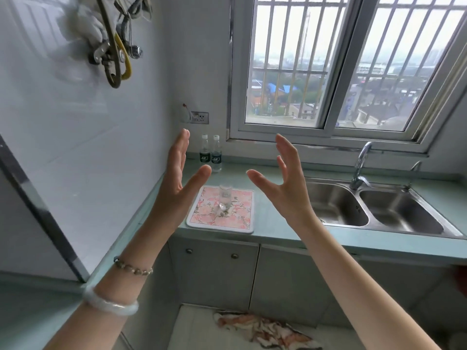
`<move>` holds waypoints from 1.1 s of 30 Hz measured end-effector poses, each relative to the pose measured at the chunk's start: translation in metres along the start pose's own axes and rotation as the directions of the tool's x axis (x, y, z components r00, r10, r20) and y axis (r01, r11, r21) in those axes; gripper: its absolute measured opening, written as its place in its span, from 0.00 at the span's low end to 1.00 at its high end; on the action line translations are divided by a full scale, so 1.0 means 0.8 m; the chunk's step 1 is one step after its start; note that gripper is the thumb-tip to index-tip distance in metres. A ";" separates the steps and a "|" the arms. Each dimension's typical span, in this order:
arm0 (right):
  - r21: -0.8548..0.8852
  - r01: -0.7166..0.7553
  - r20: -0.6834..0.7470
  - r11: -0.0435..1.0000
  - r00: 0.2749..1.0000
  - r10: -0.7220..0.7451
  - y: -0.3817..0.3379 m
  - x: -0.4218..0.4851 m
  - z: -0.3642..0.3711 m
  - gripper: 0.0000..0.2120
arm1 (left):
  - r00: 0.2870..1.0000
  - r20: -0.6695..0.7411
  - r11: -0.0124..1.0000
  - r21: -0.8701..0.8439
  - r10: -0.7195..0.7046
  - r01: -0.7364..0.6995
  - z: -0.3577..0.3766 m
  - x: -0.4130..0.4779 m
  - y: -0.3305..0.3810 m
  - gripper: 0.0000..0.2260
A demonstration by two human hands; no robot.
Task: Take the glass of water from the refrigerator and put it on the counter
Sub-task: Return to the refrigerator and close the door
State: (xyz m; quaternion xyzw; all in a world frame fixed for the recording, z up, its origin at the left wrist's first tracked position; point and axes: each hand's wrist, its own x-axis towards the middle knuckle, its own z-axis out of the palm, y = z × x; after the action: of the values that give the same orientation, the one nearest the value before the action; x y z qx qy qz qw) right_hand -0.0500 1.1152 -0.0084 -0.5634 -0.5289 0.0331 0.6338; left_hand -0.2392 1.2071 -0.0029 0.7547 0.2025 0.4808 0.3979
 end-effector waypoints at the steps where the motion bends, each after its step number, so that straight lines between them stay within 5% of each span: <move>1: 0.000 0.005 -0.006 1.000 1.000 -0.005 -0.002 -0.001 -0.006 0.41 | 1.000 0.000 1.000 -0.006 0.006 -0.006 0.004 -0.001 0.005 0.45; 20: -0.188 -0.055 -0.247 0.981 0.969 0.007 -0.065 -0.083 -0.211 0.40 | 0.955 0.245 0.963 -0.246 0.168 -0.107 0.168 -0.020 0.092 0.40; 33: -0.454 -0.311 -0.631 0.835 0.773 -0.056 -0.166 -0.242 -0.362 0.40 | 0.695 0.519 0.729 -0.684 0.498 -0.011 0.339 -0.086 0.196 0.33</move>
State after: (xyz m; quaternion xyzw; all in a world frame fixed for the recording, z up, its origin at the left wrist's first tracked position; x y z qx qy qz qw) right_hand -0.0033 0.7465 0.0250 -0.7316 -0.2366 -0.2579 0.5850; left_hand -0.0421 0.9553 0.0232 0.7164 -0.2441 0.2666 0.5968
